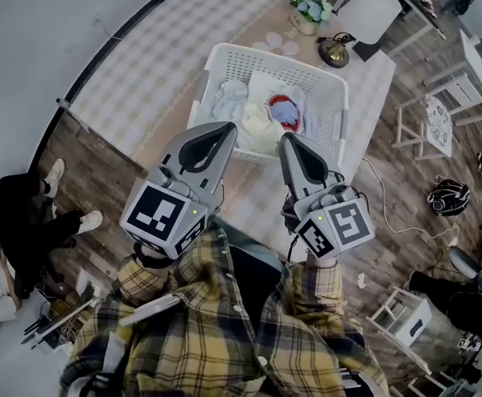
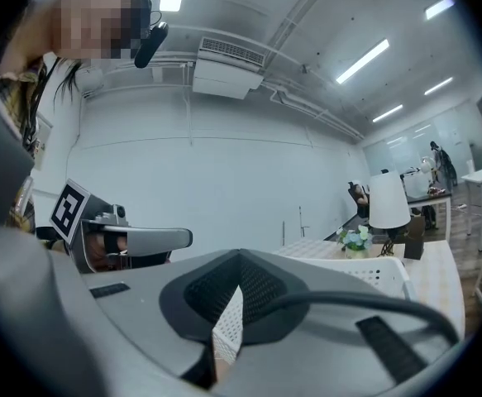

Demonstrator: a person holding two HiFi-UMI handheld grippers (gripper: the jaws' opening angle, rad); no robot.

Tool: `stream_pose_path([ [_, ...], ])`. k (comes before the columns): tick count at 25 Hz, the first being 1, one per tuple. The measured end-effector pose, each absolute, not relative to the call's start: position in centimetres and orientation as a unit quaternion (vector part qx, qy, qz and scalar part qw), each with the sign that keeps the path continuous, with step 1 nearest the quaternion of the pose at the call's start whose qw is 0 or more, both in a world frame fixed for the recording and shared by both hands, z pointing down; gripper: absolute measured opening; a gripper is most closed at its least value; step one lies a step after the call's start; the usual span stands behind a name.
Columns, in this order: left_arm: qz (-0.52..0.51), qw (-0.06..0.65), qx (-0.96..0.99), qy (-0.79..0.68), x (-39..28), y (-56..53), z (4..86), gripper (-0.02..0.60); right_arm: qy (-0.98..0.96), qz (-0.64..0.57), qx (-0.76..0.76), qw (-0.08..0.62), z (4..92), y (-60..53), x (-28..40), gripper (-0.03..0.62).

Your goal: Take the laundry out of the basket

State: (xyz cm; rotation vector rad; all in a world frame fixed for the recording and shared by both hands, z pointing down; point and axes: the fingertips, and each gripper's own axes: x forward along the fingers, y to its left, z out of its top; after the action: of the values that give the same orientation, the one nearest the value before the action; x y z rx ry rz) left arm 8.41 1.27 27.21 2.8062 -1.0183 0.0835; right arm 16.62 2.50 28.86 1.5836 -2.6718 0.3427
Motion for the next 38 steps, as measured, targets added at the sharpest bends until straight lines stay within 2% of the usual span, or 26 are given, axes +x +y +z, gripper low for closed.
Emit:
stream_pose_path([
  [15, 0.063, 0.080, 0.960, -0.260, 14.0, -3.4, 27.2, 0.012, -0.812, 0.124, 0.570, 0.012, 28.5, -1.2, 21.9, 0.002],
  [31, 0.099, 0.091, 0.975, -0.179, 16.8, -6.5, 30.1, 0.009, -0.766, 0.136, 0.626, 0.049, 30.9, -3.1, 23.9, 0.003],
  [32, 0.101, 0.092, 0.974, -0.178, 17.0, -6.7, 30.3, 0.009, -0.766, 0.139, 0.626, 0.053, 31.1, -3.2, 24.1, 0.005],
  [33, 0.104, 0.093, 0.974, -0.177, 17.1, -6.9, 30.6, 0.009, -0.766, 0.142, 0.625, 0.059, 31.3, -3.3, 24.2, 0.046],
  [35, 0.116, 0.097, 0.974, -0.171, 17.6, -7.3, 31.1, 0.026, -0.768, 0.144, 0.621, 0.070, 31.7, -3.5, 24.5, 0.048],
  [38, 0.136, 0.102, 0.973, -0.153, 18.5, -7.7, 32.1, 0.089, -0.774, 0.150, 0.607, 0.098, 32.5, -3.9, 24.6, 0.049],
])
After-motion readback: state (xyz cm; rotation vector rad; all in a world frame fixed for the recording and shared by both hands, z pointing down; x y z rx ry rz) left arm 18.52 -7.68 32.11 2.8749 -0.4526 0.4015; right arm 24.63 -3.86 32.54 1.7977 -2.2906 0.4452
